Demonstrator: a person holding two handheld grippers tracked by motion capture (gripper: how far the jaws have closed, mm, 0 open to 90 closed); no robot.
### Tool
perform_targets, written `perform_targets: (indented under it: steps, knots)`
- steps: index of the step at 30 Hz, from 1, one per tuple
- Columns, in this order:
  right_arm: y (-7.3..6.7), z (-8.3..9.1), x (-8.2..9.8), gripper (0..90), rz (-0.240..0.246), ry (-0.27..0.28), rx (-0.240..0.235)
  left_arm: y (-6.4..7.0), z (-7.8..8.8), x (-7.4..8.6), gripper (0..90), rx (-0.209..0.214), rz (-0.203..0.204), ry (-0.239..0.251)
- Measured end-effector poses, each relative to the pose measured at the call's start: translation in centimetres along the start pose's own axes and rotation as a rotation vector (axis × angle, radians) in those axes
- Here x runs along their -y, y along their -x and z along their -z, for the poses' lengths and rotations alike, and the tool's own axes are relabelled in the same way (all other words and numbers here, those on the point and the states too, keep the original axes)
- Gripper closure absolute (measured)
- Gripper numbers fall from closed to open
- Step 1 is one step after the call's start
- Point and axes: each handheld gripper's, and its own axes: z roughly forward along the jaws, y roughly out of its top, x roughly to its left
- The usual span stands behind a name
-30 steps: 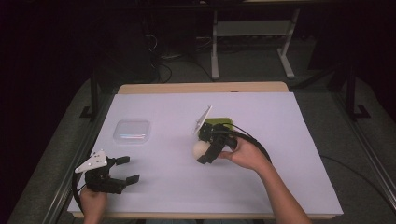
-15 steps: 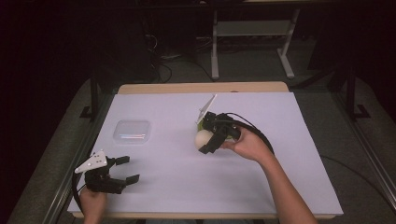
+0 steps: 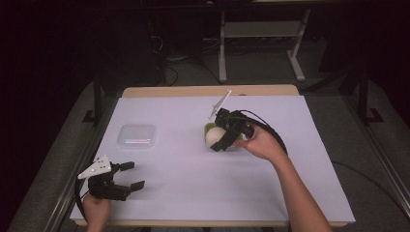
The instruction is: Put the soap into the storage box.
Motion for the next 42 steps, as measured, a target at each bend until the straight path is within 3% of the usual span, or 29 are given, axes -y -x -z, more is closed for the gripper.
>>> perform_targets:
  steps: [26,34,42]
  knots:
    - [3.1,-1.0,0.9,23.6,-0.065,-0.008,0.018,0.0,0.0,0.0,13.2,0.004,0.004,0.005]
    - [4.2,-1.6,1.4,23.6,-0.115,-0.037,0.046,0.0,0.0,0.0,13.2,0.002,0.001,0.002]
    - [4.9,-2.2,1.5,23.5,-0.127,-0.043,0.058,-0.1,-0.1,0.0,13.2,0.002,0.0,0.0]
